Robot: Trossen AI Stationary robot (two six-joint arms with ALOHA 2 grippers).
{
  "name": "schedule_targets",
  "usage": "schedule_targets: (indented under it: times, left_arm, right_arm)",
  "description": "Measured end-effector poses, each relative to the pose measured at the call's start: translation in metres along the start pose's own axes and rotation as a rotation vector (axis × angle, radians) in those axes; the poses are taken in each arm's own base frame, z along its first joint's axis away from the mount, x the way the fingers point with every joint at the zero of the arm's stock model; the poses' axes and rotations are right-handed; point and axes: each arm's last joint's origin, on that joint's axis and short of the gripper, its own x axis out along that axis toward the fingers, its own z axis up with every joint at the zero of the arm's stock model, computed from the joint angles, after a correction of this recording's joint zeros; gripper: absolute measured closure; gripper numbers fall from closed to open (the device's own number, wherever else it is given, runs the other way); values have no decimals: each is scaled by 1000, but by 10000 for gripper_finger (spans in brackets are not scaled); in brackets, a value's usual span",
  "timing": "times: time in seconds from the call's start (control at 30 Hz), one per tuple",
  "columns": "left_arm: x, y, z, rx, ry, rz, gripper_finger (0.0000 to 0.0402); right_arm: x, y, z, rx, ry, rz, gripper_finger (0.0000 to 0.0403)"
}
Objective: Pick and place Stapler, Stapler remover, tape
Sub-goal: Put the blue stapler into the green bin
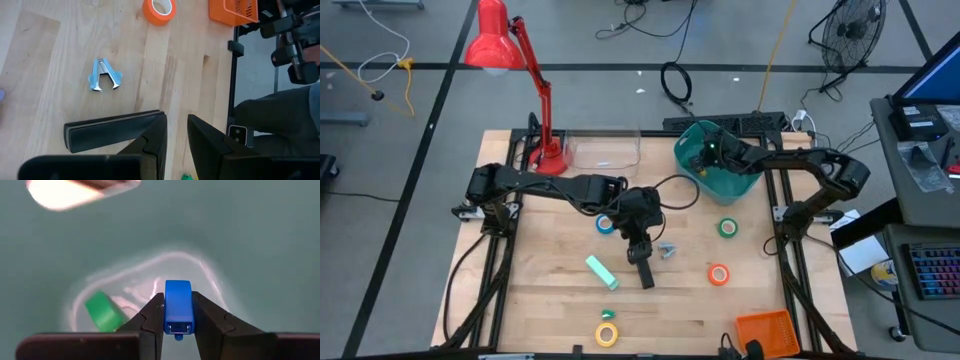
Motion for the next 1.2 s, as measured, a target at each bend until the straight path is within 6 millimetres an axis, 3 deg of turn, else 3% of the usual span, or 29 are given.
schedule_targets:
  times: [0.23, 1.2]
  left_arm:
    - [-1, 1, 2, 2, -16, -6, 325]
    - [-6, 15, 12, 6, -51, -30, 325]
  right_arm:
    - [3, -7, -20, 38, 57, -15, 334]
    - [3, -6, -29, 16, 150, 59, 319]
